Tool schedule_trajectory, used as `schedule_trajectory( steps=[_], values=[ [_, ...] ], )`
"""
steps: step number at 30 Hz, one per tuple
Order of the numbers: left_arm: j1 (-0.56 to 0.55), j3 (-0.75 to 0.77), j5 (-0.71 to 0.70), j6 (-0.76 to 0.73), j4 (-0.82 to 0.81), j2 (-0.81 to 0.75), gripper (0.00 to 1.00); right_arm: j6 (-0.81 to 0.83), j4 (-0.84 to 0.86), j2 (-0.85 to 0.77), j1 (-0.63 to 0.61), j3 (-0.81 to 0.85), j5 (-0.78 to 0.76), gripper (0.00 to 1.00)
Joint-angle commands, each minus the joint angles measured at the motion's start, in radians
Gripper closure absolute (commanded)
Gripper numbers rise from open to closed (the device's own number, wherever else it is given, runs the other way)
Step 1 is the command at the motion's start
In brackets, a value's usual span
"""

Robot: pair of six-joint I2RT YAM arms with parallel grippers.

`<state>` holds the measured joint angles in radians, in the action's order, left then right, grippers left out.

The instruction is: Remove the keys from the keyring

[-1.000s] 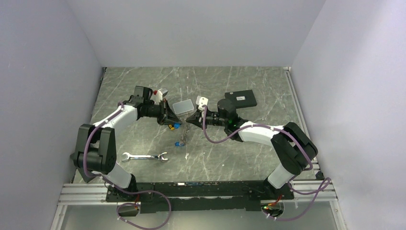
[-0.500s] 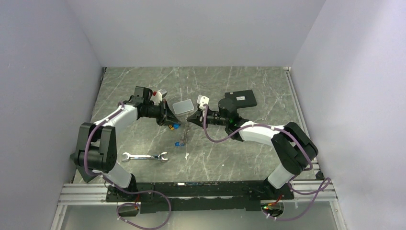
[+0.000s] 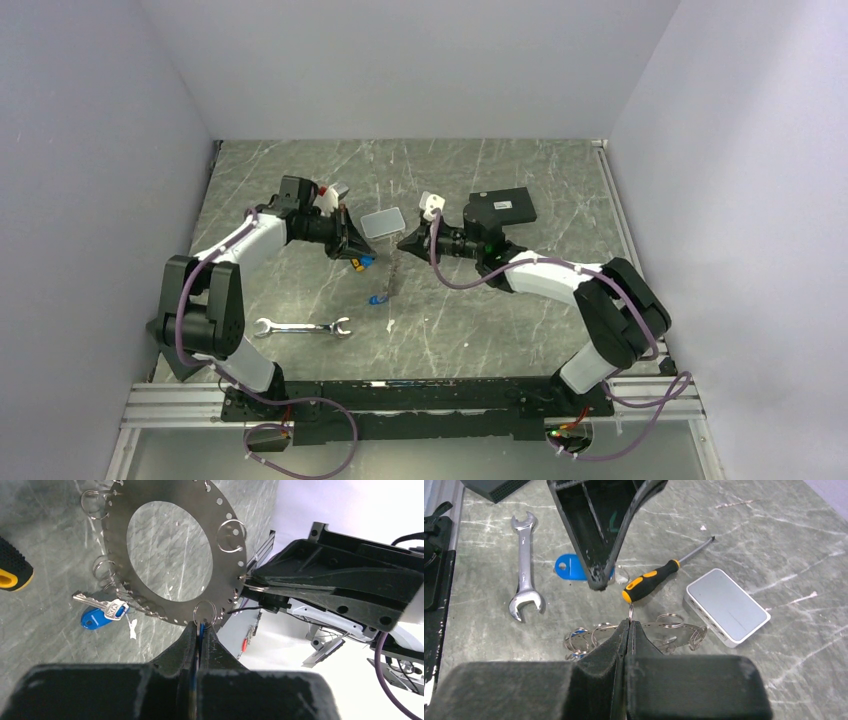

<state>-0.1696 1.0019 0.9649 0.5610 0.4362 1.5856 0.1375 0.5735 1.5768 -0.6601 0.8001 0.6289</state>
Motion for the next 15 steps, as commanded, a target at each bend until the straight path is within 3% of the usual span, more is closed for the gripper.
schedule_trajectory(
  steps=[1,7,15],
  values=[
    [0.002,0.109,0.0,-0.09,0.073,0.009,1.0,-0.015,-0.049,-0.079,0.025,0.031,0.006,1.0],
    [0.002,0.138,-0.006,-0.121,0.099,0.026,1.0,-0.015,-0.155,-0.161,0.089,0.029,0.03,1.0],
    [0.002,0.159,-0.002,-0.149,0.122,0.034,1.0,0.086,-0.468,-0.271,0.161,0.059,0.043,1.0]
  ],
)
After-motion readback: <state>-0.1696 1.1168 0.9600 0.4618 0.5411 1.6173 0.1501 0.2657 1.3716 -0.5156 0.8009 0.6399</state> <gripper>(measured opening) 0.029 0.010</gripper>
